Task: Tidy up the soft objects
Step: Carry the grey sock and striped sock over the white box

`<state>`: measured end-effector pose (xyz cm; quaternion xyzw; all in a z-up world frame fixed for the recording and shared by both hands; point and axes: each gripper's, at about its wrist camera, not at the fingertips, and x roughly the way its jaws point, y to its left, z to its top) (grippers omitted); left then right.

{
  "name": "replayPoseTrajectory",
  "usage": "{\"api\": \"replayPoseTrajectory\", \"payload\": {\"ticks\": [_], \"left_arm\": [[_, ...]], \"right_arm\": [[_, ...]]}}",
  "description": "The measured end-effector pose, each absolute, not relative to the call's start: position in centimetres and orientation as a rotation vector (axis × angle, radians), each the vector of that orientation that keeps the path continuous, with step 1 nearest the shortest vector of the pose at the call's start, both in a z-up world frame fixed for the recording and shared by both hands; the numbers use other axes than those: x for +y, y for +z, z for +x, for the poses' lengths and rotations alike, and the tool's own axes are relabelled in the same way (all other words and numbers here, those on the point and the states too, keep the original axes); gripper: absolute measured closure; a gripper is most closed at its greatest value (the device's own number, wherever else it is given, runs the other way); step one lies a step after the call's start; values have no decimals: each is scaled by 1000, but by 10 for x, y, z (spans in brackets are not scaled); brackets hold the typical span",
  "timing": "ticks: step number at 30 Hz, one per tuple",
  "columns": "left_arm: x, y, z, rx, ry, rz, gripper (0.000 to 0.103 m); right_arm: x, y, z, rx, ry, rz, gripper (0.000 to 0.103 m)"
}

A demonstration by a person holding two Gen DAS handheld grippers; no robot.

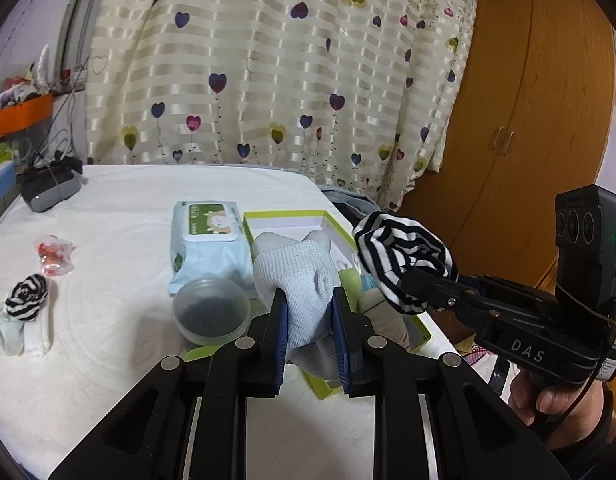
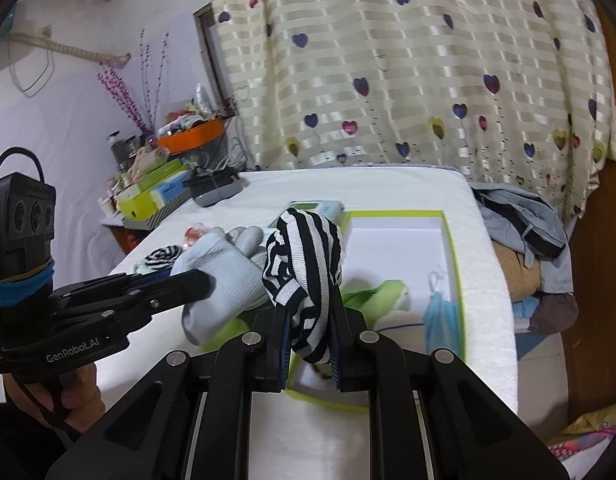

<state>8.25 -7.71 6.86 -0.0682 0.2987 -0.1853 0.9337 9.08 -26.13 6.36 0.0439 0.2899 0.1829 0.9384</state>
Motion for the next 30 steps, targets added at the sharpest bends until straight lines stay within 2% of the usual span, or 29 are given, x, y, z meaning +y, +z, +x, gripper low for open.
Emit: {"api": "replayPoseTrajectory", "payload": {"ticks": [14,30], "left_arm": [[-92,70,104,620,-383,-137,84],[-103,53,141,674,-364,-130,84]], "right_arm": [[-300,58,128,604,277,115,87],[-303,5,210,767,258,93,87]]}}
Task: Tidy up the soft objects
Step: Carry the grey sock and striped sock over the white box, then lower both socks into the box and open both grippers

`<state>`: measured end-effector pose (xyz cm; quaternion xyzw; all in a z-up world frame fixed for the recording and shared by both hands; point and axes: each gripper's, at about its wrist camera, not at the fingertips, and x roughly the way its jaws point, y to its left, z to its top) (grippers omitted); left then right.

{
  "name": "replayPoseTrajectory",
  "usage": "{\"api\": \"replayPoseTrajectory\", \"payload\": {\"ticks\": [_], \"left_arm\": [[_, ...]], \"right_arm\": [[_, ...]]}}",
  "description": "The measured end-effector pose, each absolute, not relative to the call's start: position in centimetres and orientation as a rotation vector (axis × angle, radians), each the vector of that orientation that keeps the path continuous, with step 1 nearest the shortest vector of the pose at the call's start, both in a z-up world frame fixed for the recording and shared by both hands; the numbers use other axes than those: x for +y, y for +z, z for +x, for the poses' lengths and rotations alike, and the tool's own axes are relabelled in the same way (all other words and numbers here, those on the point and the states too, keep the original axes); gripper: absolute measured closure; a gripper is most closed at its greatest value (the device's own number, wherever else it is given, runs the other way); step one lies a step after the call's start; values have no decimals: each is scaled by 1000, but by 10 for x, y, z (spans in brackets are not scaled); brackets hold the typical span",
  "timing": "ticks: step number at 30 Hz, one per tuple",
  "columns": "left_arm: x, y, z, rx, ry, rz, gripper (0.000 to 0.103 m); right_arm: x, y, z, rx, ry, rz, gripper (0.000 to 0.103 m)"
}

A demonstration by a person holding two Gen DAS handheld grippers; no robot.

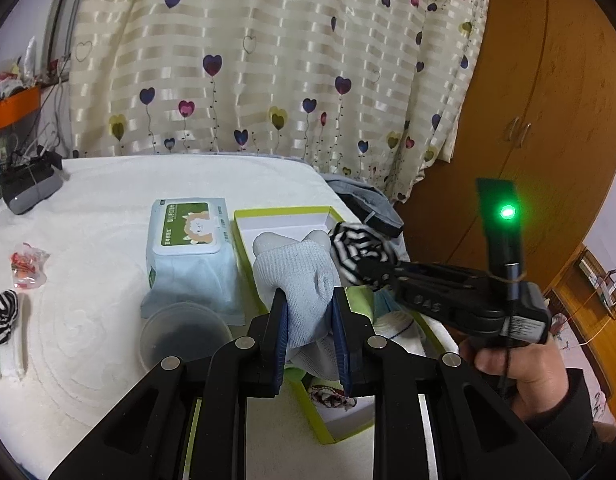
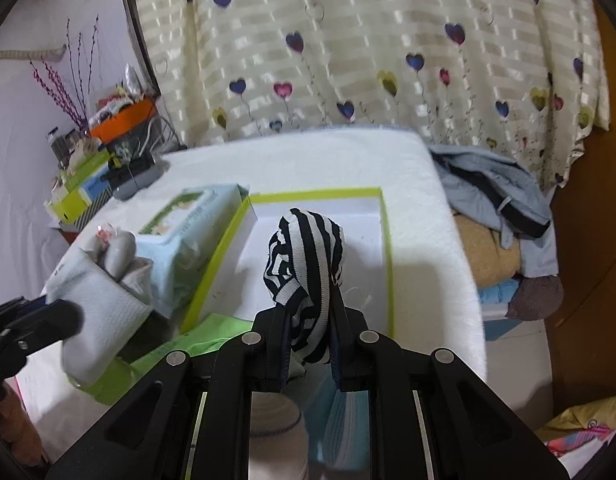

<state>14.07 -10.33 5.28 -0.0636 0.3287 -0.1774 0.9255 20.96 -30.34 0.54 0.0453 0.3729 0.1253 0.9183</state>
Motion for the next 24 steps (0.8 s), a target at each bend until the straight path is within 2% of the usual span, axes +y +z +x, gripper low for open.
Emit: {"api": "replayPoseTrajectory", "payload": {"ticks": [2,5,7,8,9,24], "left_arm": [[-105,50,143,684,-361,-125,84],[-108,48,148,694,-362,-118,84],[-110,47,152,699,-364,-115,84],[-112,47,152,700,-366,-114,84],[-113,47,153,700,-367,-113,84],[-140,36,188,745,-363,-67,83]], "right_arm": [[-306,-3,215,794,239,102,86],[-310,-5,212,779,244,116,78],[-312,-1,210,759,253,118,65],[-313,1,209,751,257,118,52],[-314,3,208,746,256,117,49],[-340,18,176,677,224,212,49]]}}
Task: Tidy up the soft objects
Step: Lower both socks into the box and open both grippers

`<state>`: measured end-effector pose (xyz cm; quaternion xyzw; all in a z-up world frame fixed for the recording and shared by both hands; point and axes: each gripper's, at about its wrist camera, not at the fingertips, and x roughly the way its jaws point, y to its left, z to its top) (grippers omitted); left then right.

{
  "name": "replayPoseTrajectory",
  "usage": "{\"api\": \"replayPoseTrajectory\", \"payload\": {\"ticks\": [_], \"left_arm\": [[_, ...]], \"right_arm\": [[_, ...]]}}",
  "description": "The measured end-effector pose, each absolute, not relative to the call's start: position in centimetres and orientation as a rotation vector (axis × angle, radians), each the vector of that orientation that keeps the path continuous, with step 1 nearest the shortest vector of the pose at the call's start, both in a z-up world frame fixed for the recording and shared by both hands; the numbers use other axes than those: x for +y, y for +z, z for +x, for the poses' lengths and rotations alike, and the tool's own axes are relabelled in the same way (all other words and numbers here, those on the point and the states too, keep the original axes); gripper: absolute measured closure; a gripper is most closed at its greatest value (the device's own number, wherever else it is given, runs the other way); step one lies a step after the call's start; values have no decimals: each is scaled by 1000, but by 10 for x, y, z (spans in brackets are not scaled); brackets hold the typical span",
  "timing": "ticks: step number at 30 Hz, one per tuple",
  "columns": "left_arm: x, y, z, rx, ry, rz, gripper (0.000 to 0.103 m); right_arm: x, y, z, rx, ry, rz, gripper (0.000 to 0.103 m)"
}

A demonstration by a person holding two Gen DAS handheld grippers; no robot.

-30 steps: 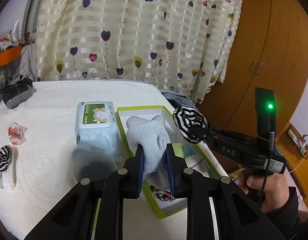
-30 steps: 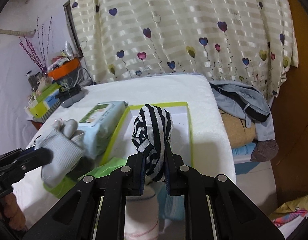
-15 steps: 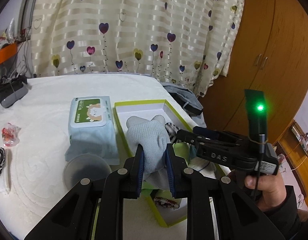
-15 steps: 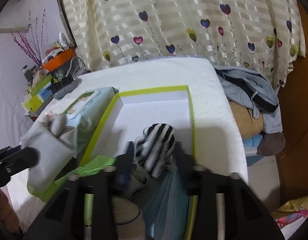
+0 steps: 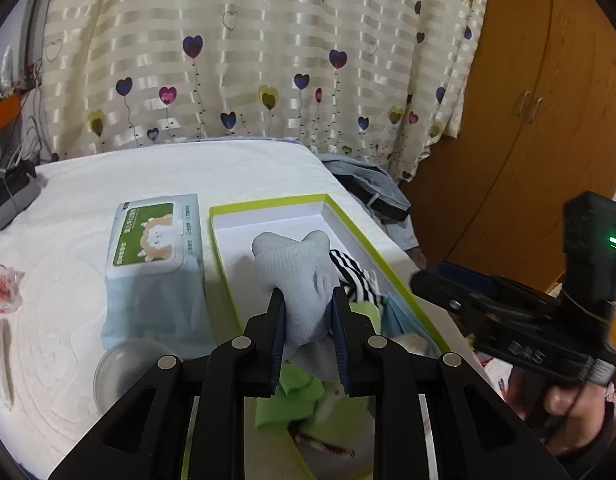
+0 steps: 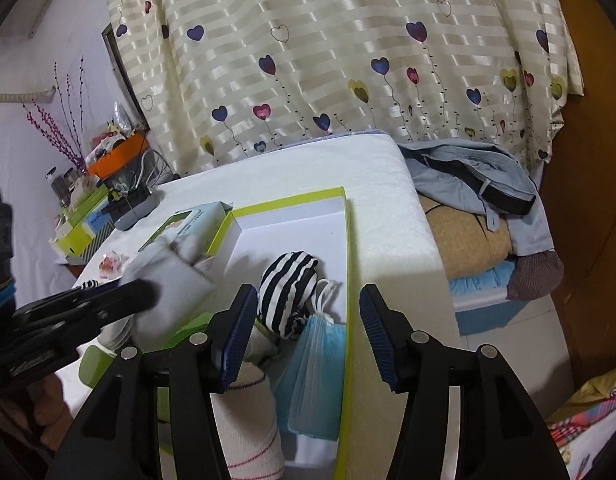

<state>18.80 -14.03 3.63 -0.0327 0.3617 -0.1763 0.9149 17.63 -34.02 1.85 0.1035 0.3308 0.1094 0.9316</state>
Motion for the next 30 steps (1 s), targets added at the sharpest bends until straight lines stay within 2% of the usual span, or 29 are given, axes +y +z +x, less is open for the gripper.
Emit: {"api": "replayPoseTrajectory", "payload": {"ticks": [9,20,30], "left_arm": [[-142,21,209,793,-357,-79,79],[-123,61,162,669,-365,-81,77],[-95,62,110,656,-345,-104,77]], "right_arm": [[-335,21,171,674,238,192,49],[-327,32,151,657,240,176,49],[-304,41,115,648,257,136,49]]}}
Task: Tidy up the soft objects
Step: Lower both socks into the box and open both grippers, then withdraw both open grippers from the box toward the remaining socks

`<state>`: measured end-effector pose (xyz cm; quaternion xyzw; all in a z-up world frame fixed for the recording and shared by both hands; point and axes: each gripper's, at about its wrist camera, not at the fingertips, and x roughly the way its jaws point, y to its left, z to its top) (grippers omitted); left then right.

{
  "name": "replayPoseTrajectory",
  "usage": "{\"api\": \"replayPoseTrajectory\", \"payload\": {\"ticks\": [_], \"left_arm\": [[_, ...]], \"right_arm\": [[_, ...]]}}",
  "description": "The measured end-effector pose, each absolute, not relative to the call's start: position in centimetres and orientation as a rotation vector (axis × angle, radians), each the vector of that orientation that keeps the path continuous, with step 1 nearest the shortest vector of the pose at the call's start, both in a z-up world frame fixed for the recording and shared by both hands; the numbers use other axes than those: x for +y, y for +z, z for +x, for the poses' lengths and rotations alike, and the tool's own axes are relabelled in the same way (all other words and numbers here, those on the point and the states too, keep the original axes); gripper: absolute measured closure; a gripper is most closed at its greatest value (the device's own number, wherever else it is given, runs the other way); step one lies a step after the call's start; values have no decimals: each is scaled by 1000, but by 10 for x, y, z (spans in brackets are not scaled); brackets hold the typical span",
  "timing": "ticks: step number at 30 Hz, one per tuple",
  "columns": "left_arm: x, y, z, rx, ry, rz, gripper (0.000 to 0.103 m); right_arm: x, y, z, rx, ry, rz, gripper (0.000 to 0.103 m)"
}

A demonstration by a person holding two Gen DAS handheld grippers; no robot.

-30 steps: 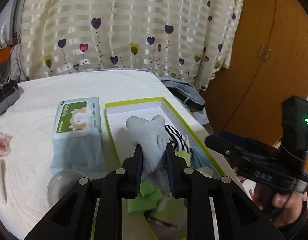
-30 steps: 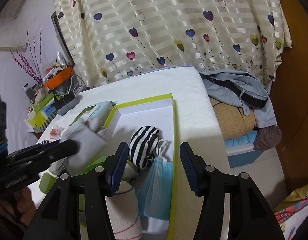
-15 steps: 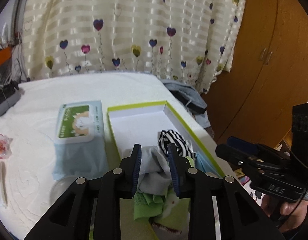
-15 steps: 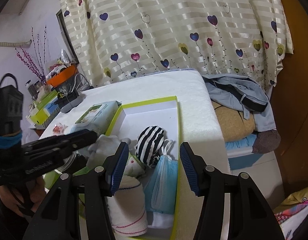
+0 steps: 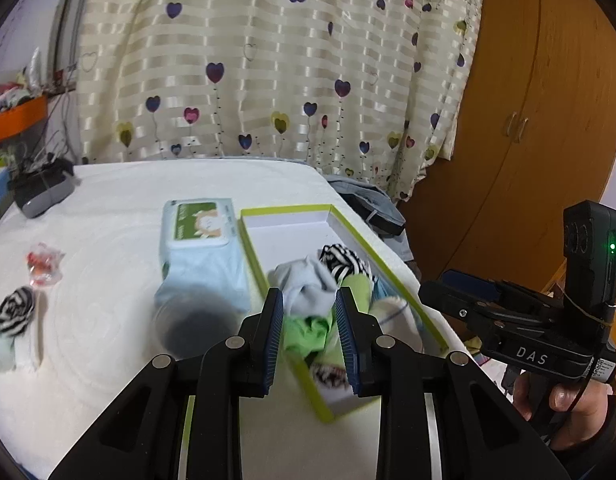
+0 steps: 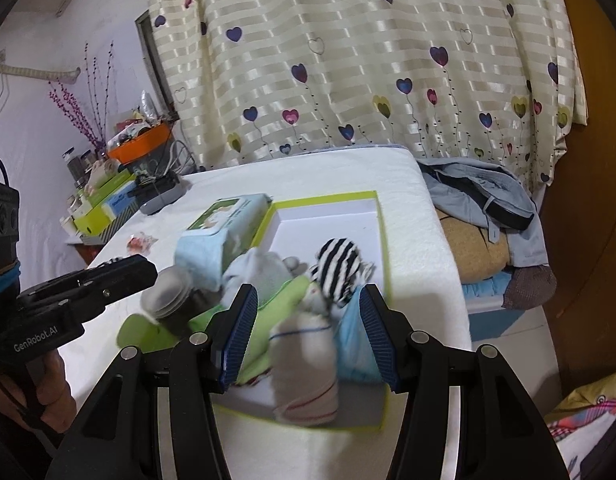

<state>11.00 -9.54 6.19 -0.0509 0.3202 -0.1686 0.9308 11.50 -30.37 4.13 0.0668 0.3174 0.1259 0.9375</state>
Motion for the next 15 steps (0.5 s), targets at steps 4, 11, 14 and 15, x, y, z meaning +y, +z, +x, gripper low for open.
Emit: {"api": "replayPoseTrajectory", "payload": {"ticks": [4,11,14,15], "left_arm": [[-81,59,91,651,-328,-114,77],[-57,54,68,650,-291,-134,77],[-48,54,62,644,-274,-141,77],[-44,53,60,642,-270,-144,77]], "right_arm": [[-293,42,99,644,280,134,49],[-272,42,82,627,308,112,49],[-263,43,76,620,329,101,49],[-260,44,75,619,335,102,49]]}}
